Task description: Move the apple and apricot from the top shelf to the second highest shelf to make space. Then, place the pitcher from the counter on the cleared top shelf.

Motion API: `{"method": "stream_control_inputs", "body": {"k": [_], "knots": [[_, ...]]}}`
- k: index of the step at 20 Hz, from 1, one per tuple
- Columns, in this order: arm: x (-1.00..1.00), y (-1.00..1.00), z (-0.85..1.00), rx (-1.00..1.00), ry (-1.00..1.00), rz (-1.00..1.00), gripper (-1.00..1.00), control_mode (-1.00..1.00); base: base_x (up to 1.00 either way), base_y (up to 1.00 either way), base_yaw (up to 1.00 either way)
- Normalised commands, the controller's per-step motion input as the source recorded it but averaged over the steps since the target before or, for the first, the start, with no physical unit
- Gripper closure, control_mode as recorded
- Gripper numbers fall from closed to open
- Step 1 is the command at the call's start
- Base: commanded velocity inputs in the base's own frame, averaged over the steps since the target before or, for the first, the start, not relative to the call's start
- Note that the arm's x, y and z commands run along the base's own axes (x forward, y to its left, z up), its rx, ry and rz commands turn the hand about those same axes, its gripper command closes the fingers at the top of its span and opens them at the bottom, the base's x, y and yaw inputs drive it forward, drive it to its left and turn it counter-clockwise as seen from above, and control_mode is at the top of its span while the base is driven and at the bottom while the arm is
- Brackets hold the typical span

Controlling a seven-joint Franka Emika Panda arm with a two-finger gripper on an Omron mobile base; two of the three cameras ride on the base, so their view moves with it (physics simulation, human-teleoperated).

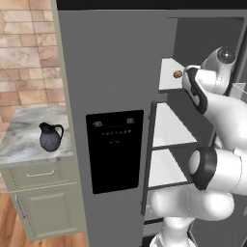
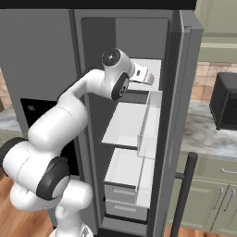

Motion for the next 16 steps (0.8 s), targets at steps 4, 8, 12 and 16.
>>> {"method": "stream_control_inputs", "body": {"k": [4, 8, 12, 16], "knots": [[0.44, -0.25, -0.03, 0.06, 0.00, 0.00, -1.00, -1.00, 0.00, 0.00, 0.00], [0.36, -0.16, -0.13, 0.04, 0.00, 0.00, -1.00, -1.00, 0.00, 0.00, 0.00], [0.29, -0.04, -0.25, 0.00, 0.00, 0.00, -1.00, -1.00, 0.00, 0.00, 0.00], [0.30, 0.00, -0.37, 0.00, 0.00, 0.00, -1.00, -1.00, 0.00, 0.00, 0.00]]}}
